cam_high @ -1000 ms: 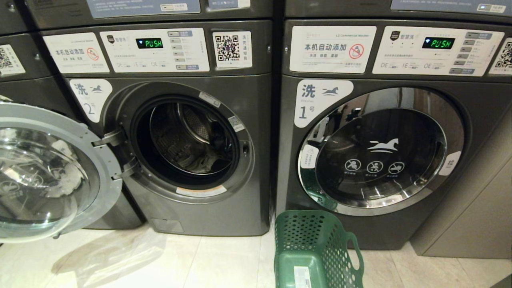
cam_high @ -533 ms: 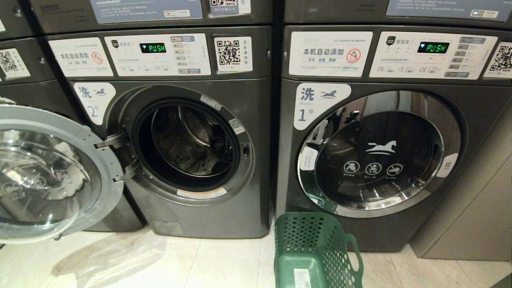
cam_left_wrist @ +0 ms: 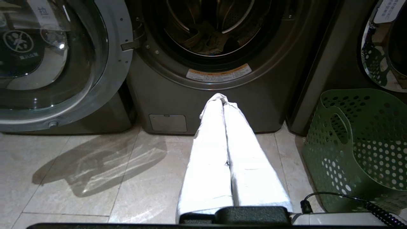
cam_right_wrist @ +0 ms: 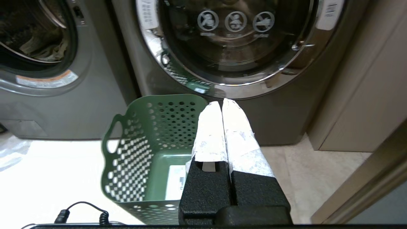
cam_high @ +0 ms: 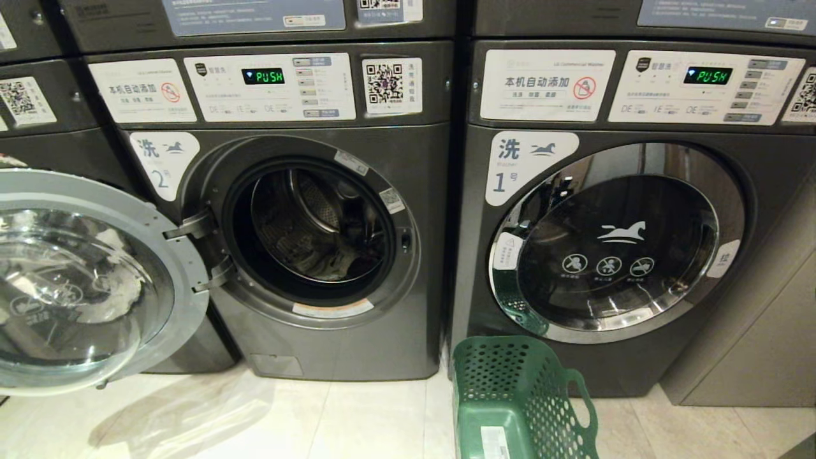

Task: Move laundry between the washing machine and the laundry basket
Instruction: Pick a cloth and place it into the basket

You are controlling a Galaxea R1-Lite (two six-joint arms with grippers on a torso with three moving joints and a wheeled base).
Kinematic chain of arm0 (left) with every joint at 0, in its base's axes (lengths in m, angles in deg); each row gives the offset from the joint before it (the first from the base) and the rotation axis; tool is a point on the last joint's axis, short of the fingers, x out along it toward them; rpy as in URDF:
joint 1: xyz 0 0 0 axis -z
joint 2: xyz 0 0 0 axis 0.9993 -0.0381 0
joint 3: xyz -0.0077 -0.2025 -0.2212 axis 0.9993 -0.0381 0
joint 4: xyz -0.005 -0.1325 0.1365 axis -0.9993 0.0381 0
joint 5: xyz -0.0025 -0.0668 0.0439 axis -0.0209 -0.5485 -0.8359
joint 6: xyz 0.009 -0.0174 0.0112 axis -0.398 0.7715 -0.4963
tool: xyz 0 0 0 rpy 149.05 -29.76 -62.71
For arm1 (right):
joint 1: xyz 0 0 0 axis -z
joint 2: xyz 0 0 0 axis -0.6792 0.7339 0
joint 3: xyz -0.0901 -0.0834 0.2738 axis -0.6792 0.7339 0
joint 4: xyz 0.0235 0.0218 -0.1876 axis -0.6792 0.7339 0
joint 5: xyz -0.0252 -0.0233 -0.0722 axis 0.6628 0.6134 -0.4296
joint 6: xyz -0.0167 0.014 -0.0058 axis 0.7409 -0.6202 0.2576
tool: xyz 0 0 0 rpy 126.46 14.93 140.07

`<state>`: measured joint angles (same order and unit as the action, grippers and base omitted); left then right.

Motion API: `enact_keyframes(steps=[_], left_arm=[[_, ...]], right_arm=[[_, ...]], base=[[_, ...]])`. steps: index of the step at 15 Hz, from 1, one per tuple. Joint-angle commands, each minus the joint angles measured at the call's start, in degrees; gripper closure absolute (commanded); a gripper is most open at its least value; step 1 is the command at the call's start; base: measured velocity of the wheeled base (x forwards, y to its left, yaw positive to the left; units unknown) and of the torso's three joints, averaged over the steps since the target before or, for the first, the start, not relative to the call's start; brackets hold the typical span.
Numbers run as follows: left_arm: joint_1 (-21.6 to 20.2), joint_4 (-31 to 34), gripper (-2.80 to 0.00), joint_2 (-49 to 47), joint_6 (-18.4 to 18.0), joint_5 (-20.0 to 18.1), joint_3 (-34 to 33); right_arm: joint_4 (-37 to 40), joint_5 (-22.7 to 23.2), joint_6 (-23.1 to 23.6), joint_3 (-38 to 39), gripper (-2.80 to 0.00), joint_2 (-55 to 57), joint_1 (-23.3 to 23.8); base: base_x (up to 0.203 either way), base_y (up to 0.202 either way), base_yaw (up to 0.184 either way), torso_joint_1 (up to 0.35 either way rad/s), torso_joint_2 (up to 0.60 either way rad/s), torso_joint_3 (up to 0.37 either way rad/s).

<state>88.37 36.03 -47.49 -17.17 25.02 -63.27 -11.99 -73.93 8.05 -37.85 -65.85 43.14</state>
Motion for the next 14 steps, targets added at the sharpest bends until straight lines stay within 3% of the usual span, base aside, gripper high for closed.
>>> enact_keyframes(steps=[1, 14], left_arm=[[0.0, 0.0, 0.00, 0.0, 0.0, 0.0, 0.0], [0.0, -0.2, 0.00, -0.1, 0.1, 0.0, 0.0]], right_arm=[[0.0, 0.0, 0.0, 0.0, 0.00, 0.1, 0.0], [0.0, 0.1, 0.1, 0.0, 0.00, 0.1, 0.0]], base=[[0.000, 0.192, -0.002, 0.001, 0.00, 0.002], [0.000, 0.197, -0.001, 0.004, 0.00, 0.002]])
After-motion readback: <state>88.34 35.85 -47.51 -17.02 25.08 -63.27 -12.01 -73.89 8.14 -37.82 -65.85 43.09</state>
